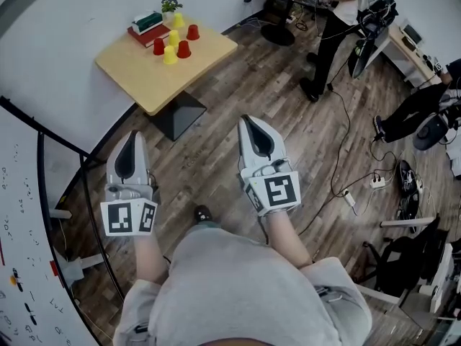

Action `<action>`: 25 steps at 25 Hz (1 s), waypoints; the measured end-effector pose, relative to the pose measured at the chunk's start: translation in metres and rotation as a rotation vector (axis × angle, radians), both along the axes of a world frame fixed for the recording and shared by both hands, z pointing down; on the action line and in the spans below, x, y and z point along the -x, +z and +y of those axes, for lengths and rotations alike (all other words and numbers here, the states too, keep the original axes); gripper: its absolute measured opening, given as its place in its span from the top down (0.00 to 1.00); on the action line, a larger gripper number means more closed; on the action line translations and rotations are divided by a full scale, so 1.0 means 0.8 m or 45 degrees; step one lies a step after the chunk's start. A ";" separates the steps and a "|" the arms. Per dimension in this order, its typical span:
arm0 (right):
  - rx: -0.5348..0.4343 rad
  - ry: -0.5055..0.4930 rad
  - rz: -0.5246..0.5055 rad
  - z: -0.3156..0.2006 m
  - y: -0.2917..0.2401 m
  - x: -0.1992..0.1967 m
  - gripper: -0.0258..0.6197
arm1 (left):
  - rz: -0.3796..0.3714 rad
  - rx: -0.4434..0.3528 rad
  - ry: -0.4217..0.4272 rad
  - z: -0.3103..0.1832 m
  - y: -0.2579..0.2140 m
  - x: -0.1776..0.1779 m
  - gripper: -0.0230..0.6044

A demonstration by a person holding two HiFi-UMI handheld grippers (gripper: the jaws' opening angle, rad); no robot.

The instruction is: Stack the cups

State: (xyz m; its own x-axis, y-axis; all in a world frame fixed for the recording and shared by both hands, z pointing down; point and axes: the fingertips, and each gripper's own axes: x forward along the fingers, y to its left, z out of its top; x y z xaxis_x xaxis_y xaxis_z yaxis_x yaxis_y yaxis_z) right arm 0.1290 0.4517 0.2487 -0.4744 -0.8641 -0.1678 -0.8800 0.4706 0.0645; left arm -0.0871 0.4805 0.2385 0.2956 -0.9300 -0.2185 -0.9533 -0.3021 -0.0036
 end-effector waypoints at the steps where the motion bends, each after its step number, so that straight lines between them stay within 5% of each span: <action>1: 0.005 0.006 -0.005 -0.010 0.000 0.001 0.96 | -0.001 0.000 0.000 -0.010 -0.001 0.001 0.96; 25: 0.115 0.040 -0.008 -0.166 0.031 0.064 0.96 | 0.003 0.045 0.053 -0.170 0.018 0.055 0.96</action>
